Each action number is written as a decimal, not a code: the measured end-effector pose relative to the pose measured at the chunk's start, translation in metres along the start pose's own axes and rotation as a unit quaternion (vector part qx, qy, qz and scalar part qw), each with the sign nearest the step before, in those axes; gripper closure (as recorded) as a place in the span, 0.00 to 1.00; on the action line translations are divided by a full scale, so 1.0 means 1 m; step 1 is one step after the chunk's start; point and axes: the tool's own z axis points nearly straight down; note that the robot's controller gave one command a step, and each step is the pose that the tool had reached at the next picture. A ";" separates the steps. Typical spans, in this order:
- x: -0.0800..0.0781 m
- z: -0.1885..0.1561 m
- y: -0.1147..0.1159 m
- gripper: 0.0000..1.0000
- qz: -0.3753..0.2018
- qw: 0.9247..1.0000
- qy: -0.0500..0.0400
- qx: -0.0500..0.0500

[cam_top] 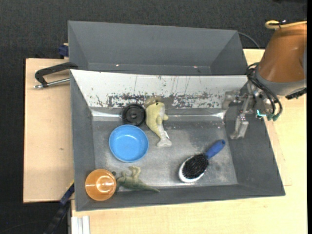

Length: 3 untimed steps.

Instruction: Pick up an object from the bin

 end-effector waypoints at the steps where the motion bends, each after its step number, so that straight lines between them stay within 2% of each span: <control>1: 0.043 0.080 0.007 0.00 -0.167 0.986 0.000 0.000; 2: 0.076 0.090 0.047 0.00 -0.270 0.963 -0.002 0.000; 3: 0.075 0.090 0.046 1.00 -0.269 0.963 -0.003 0.001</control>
Offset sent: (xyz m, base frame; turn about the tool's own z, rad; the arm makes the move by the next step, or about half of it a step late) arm -0.0423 0.0058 -0.0791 -0.3360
